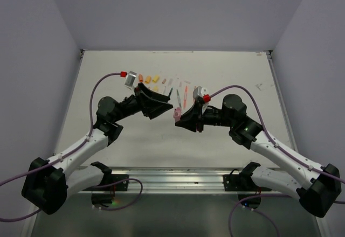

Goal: Open the pen caps

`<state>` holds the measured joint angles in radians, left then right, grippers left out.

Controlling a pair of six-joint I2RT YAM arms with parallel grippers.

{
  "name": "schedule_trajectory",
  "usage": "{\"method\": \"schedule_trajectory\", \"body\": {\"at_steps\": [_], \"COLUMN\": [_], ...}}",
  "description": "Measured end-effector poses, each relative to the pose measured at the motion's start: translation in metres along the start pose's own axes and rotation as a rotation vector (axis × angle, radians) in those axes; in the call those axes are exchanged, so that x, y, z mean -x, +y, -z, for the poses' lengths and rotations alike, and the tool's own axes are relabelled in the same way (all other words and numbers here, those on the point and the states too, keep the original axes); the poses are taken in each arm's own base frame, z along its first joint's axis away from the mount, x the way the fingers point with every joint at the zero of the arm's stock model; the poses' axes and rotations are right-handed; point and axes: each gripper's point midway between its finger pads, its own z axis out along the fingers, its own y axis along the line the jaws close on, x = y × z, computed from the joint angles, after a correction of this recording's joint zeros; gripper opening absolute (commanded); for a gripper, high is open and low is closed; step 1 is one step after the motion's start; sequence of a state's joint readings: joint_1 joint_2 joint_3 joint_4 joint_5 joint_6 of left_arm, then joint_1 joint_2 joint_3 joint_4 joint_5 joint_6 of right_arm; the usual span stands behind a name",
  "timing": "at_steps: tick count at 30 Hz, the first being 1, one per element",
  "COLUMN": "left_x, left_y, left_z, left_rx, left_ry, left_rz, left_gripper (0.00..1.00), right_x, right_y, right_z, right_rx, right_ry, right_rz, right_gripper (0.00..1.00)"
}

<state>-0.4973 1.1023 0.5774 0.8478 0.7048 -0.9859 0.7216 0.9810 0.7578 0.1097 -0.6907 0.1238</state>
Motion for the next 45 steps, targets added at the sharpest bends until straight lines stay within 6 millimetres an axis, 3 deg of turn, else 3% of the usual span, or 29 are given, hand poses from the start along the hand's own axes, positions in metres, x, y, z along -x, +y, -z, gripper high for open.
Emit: {"method": "schedule_trajectory", "body": {"at_steps": [4, 9, 13, 24, 40, 42, 45], "left_x": [0.009, 0.029, 0.031, 0.002, -0.013, -0.012, -0.011], "left_y": [-0.004, -0.029, -0.039, -0.006, -0.011, -0.011, -0.010], "left_z": [0.008, 0.017, 0.017, 0.004, -0.007, -0.007, -0.007], "left_rx": [0.056, 0.050, 0.018, 0.050, 0.014, 0.016, 0.018], "left_ry": [-0.015, -0.057, -0.044, 0.073, 0.111, 0.109, 0.107], "left_rz": [-0.089, -0.259, -0.323, -0.262, -0.241, -0.241, -0.251], "left_gripper": [0.84, 0.81, 0.76, 0.62, 0.22, 0.12, 0.05], "right_x": [0.005, 0.012, 0.012, 0.016, 0.013, 0.013, 0.013], "right_y": [-0.004, -0.010, -0.014, -0.019, -0.021, -0.021, -0.021], "right_z": [0.000, -0.005, -0.011, -0.018, -0.022, -0.022, -0.022], "right_rx": [-0.027, -0.043, -0.045, -0.046, -0.047, -0.047, -0.047], "right_ry": [-0.011, -0.015, -0.006, 0.001, 0.012, 0.012, 0.012], "right_rz": [-0.002, -0.017, -0.037, -0.062, -0.082, -0.083, -0.095], "right_gripper": [0.06, 0.06, 0.06, 0.07, 0.08, 0.13, 0.29]}}
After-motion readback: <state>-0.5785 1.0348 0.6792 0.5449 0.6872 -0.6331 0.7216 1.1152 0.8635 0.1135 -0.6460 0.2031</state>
